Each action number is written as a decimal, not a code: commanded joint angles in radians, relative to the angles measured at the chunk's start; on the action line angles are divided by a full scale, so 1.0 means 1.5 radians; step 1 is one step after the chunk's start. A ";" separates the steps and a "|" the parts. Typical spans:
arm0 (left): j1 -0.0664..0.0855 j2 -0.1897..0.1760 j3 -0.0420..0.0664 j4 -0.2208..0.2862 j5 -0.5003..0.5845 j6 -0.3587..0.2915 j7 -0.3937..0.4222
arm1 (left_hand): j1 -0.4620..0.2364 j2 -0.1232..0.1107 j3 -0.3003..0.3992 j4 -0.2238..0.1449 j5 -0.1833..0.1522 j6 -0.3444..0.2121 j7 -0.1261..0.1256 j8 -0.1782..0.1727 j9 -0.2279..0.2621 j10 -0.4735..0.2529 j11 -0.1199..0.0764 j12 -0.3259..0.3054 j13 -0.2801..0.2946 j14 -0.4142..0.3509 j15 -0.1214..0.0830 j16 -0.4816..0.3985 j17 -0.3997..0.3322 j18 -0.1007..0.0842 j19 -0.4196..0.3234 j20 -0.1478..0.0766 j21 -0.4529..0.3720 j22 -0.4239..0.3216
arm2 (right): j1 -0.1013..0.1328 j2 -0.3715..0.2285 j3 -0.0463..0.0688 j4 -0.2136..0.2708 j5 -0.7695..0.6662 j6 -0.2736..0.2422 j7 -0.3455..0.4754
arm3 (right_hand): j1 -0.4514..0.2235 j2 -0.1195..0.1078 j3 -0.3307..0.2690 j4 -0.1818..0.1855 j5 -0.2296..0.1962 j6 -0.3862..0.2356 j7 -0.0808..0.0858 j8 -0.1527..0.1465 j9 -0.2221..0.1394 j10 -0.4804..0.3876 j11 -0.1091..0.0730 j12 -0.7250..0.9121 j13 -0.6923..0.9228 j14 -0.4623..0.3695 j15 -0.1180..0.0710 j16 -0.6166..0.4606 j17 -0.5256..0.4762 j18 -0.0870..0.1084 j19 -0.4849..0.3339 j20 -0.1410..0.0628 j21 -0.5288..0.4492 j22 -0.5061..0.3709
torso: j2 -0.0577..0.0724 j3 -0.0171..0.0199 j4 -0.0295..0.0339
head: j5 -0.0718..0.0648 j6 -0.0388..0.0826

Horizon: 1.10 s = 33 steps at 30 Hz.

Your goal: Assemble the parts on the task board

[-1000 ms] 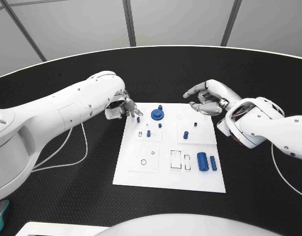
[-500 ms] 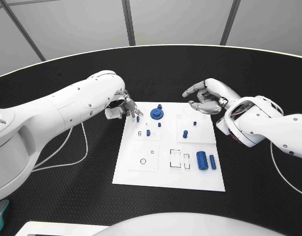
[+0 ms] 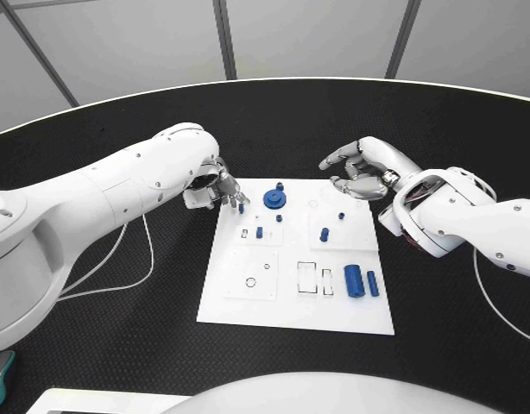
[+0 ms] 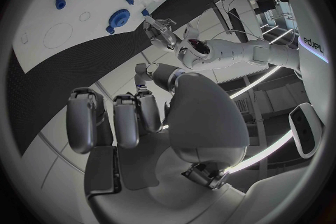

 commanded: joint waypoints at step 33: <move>-0.003 0.011 0.000 -0.013 0.000 0.001 0.001 | 0.024 0.025 0.014 -0.003 -0.001 0.011 0.001 -0.009 -0.005 0.007 0.001 0.005 0.002 0.031 0.003 0.006 0.026 0.005 0.004 0.000 0.007 0.006 | 0.000 -0.001 0.000 0.003 0.000 0.000 -0.001 | -0.003 0.001 0.000 -0.001 0.002 -0.001 0.002 -0.004 -0.001 -0.004 0.003 -0.001 0.045 0.050 0.007 -0.001 0.093 0.007 0.025 0.007 -0.002 0.094 | 0.001 -0.0009 0.0001 | -0.006 -0.008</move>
